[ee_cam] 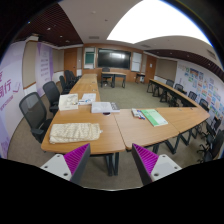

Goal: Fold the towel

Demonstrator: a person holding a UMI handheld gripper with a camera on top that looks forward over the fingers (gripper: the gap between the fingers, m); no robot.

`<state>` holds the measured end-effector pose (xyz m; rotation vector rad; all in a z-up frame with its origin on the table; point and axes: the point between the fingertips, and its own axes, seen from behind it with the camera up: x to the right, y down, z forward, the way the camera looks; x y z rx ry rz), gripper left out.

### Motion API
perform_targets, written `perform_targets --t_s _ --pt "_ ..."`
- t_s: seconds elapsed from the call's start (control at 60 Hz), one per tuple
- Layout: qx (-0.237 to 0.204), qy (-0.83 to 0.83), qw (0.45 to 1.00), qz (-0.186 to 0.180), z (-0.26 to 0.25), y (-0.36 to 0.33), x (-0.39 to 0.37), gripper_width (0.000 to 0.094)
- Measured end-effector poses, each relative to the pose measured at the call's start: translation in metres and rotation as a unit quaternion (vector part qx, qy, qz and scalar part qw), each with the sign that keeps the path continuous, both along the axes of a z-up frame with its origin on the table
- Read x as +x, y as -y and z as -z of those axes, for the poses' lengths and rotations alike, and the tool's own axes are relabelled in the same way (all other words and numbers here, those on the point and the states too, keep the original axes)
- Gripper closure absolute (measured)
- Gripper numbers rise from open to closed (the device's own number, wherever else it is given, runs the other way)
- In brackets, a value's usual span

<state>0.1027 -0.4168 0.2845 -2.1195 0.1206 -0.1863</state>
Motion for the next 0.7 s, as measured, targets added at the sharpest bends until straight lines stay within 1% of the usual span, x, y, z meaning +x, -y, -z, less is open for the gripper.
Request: perform_targets --t_s 0.117,0.15,0.233,0.333,0.417,0.567,0.7 --pt "-0.016 0.001 1.0 0.009 0.012 0.009 0.0 0.0086" --pt "-0.019 0.001 1.0 0.013 0.028 0.006 -0.005 0.0086" --pt "-0.032 0.001 0.999 0.019 0.042 0.014 -0.01 0.0085" --pt "-0.046 0.003 0.999 0.019 0.068 0.016 -0.029 0.0087" --pt "-0.058 0.001 0.998 0.005 0.088 0.016 -0.058 0.0088" --pt "-0.08 -0.015 0.996 -0.027 0.131 -0.002 -0.135 0.0087" --pt "-0.082 -0.025 0.995 -0.056 0.16 -0.054 -0.217 0.0083"
